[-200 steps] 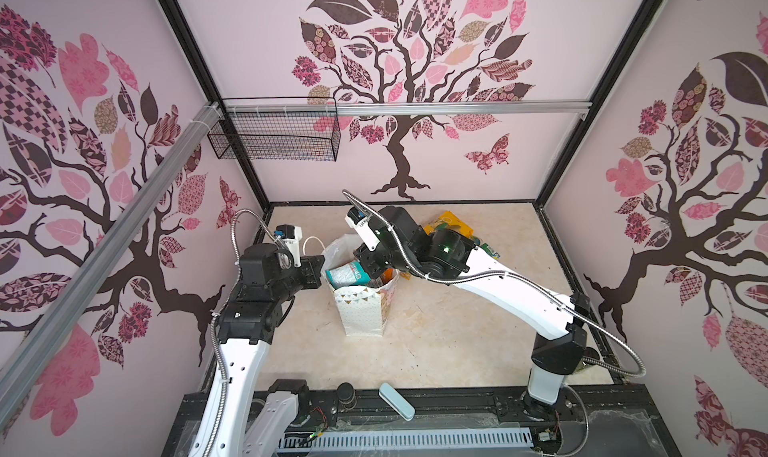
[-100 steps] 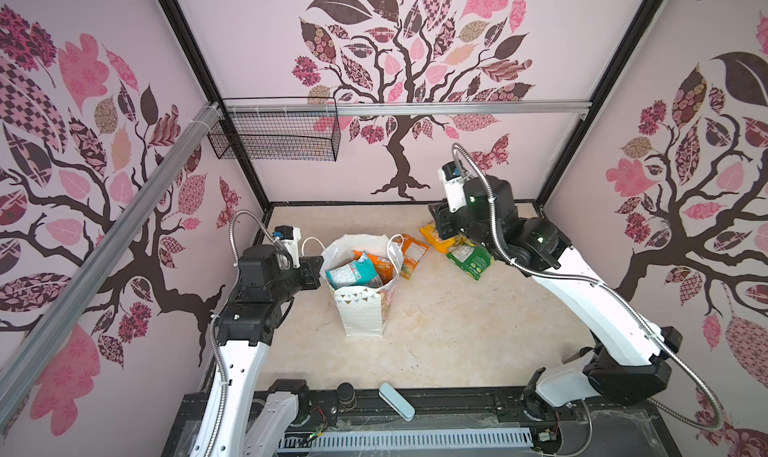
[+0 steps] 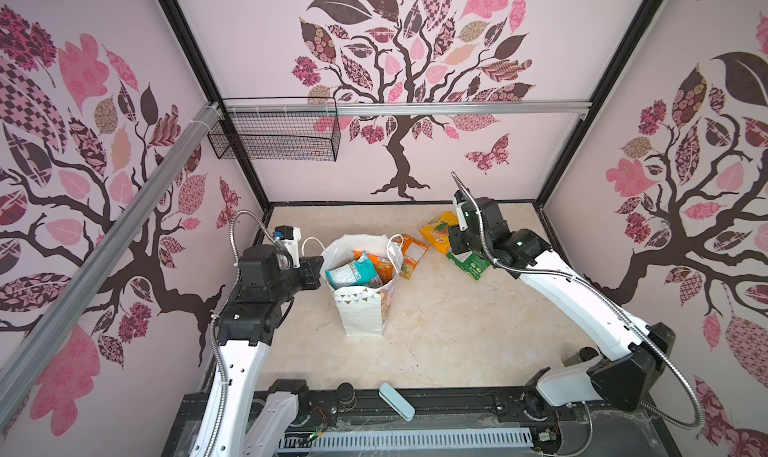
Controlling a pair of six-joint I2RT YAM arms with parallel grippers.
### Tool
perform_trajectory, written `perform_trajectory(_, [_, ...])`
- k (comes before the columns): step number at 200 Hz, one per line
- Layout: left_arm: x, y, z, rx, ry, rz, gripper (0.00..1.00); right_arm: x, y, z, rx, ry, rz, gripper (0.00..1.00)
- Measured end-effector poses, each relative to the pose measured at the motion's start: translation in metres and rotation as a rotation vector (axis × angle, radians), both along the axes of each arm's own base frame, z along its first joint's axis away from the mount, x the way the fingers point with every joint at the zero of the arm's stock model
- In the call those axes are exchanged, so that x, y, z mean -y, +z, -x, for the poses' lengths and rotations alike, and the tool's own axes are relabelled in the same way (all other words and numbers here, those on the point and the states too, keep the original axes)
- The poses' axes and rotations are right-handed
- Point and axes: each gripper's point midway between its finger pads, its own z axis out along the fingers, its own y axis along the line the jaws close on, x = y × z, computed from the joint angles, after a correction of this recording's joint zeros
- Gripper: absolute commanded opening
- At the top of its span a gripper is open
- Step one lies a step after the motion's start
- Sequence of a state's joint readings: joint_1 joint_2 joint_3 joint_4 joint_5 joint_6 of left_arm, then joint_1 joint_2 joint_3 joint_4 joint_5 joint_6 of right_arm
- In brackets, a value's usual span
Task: Place the snacks into the paper bag
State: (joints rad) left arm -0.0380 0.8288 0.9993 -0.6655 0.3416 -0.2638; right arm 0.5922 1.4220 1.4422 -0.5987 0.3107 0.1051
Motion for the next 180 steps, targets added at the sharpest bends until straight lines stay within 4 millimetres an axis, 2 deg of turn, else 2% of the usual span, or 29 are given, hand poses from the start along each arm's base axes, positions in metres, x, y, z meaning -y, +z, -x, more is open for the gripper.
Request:
perform_trajectory(20, [0.0, 0.0, 0.0, 0.0, 0.001, 0.0, 0.03, -0.007, -0.015, -0.001, -0.017, 0.032, -0.023, 0.47])
perform_trajectory(41, [-0.001, 0.0, 0.0, 0.0, 0.003, -0.002, 0.03, -0.021, -0.041, 0.003, -0.056, 0.093, -0.056, 0.45])
perform_trajectory(69, [-0.001, 0.0, 0.0, 0.0, 0.003, -0.001, 0.03, -0.032, -0.089, 0.011, -0.112, 0.153, -0.087, 0.45])
perform_trajectory(98, [0.0, 0.0, 0.0, 0.0, 0.002, -0.001, 0.03, -0.039, -0.133, 0.021, -0.191, 0.167, -0.129, 0.52])
perform_trajectory(150, [0.0, 0.0, 0.0, -0.001, 0.0, 0.0, 0.03, -0.067, -0.187, 0.017, -0.326, 0.175, -0.251, 0.59])
perform_trajectory(180, [0.0, 0.0, 0.0, -0.001, 0.0, 0.0, 0.03, -0.076, -0.209, 0.014, -0.378, 0.161, -0.29, 0.61])
